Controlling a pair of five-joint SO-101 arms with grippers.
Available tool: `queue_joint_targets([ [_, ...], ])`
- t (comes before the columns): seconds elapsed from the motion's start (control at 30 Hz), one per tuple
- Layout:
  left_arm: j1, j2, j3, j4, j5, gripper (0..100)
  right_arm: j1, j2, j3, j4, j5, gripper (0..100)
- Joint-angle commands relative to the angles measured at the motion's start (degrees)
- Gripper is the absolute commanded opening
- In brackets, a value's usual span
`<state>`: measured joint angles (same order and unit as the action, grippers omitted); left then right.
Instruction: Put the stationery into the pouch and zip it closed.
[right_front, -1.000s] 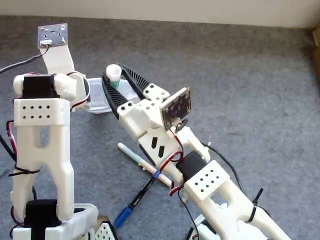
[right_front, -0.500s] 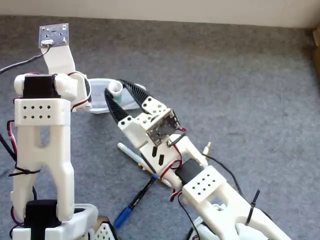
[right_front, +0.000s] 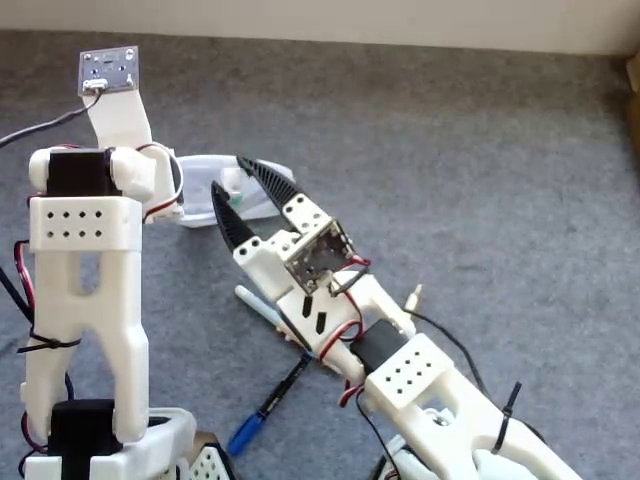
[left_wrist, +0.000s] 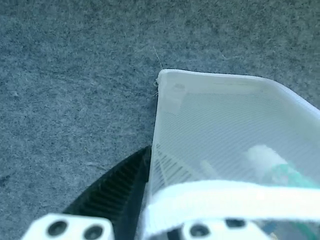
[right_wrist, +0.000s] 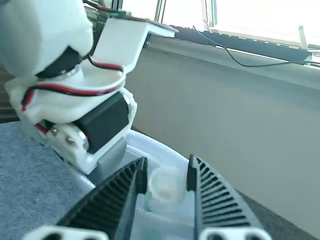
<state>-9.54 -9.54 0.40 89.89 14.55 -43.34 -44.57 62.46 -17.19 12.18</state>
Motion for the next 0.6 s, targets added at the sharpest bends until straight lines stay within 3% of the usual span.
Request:
queue_joint_targets([
  [0.0, 0.3, 0.5, 1.6, -0.9, -0.4, 1, -0.5, -1.6, -0.7, 0.5, 0.4, 12.0],
  [0.3, 0.3, 0.5, 1.5, -0.9, -0.4, 1, -0.5, -1.6, -0.9, 7.2, -1.1, 20.4],
  [0.57, 0.3, 0.5, 1.5, -0.9, -0.4, 1, -0.3, -6.2, -0.9, 8.0, -4.0, 20.2],
])
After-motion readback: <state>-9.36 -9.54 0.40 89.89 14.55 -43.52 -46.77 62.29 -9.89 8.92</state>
